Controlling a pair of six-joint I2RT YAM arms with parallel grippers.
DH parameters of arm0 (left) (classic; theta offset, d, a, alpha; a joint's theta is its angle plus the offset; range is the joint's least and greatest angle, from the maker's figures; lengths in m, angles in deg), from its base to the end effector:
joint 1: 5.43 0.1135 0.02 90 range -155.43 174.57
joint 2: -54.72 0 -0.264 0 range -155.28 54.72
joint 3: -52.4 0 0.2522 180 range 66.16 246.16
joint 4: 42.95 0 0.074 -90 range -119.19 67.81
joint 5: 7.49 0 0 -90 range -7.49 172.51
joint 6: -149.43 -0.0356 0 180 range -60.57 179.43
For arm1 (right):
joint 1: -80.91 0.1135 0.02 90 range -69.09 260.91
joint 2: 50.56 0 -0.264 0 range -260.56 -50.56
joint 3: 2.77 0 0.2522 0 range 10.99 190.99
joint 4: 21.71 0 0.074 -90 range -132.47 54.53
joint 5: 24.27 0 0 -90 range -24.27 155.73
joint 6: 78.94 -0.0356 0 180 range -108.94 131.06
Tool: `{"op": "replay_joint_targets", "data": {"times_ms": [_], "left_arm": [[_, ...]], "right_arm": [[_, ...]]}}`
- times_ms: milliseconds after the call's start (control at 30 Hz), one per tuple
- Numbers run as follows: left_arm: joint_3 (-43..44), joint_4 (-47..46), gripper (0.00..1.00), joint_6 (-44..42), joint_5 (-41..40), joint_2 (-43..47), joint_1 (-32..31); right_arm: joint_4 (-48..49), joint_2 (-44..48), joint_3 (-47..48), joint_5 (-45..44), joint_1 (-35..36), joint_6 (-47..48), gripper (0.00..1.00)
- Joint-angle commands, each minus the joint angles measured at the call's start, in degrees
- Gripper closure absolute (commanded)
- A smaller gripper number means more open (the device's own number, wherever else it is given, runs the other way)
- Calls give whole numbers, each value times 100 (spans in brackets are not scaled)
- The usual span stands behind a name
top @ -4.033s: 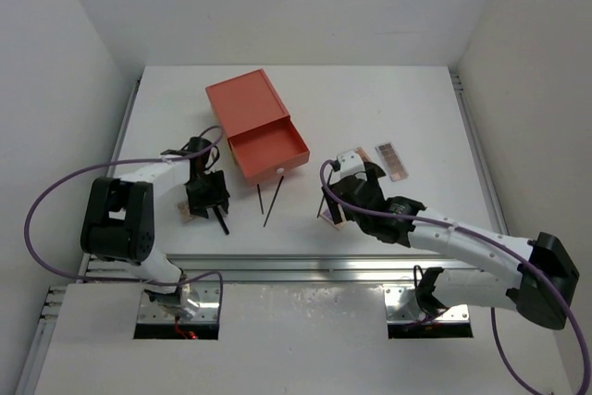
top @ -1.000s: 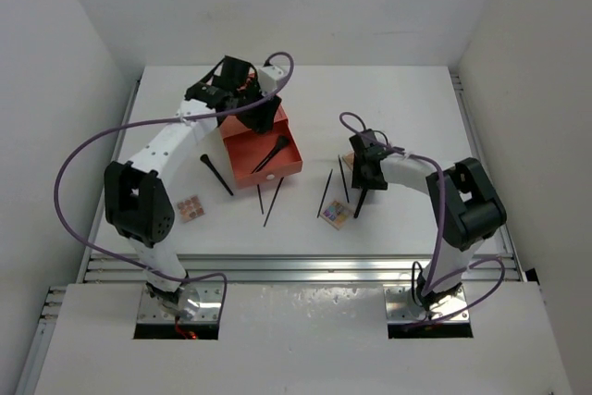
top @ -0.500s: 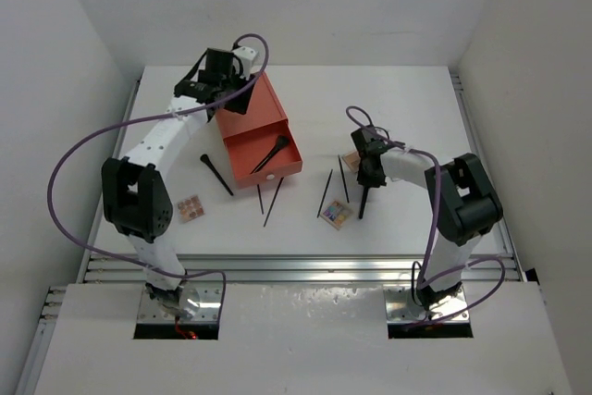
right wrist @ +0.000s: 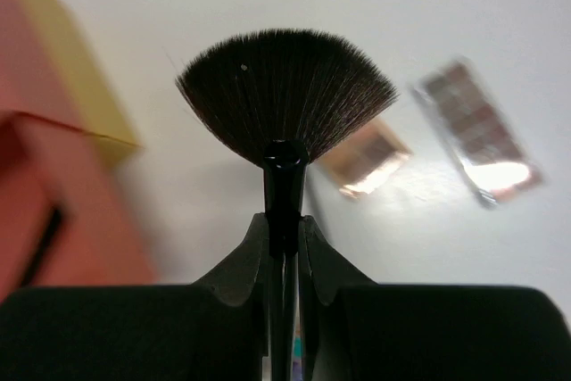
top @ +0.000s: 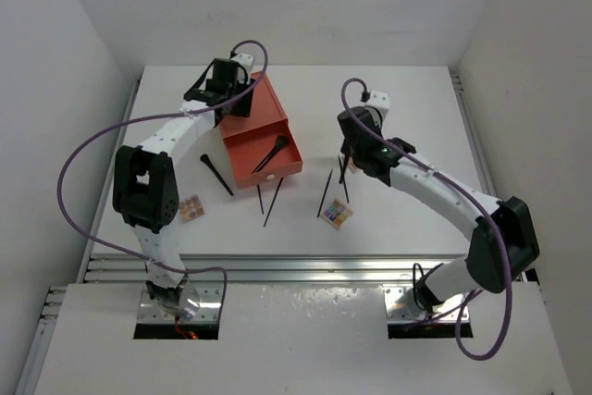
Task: Organize the makeup
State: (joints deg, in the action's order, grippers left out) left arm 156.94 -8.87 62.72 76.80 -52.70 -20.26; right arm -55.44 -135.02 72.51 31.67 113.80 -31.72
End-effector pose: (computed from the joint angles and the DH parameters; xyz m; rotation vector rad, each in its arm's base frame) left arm 0.4247 -0.1088 0.2869 0.1676 2.2065 -0.0649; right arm 0.2789 0.1566 0.2656 0.4716 2.1188 0.0546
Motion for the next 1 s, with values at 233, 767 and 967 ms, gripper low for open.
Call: {"op": "replay_joint_targets", "data": {"times_ms": [233,767,967], "left_arm": [[-386,-406,51,321,62,124,50],[-491,-511,50,269,9,177,50],[-491,-511,50,269,9,177,50]], "right_arm": [[1794,-1061,1685,-144,1466,-1328,100],[811,-2741,2751,145,1730,-4096,100],[617,-2970,2805,514,1669,-4825,100]]}}
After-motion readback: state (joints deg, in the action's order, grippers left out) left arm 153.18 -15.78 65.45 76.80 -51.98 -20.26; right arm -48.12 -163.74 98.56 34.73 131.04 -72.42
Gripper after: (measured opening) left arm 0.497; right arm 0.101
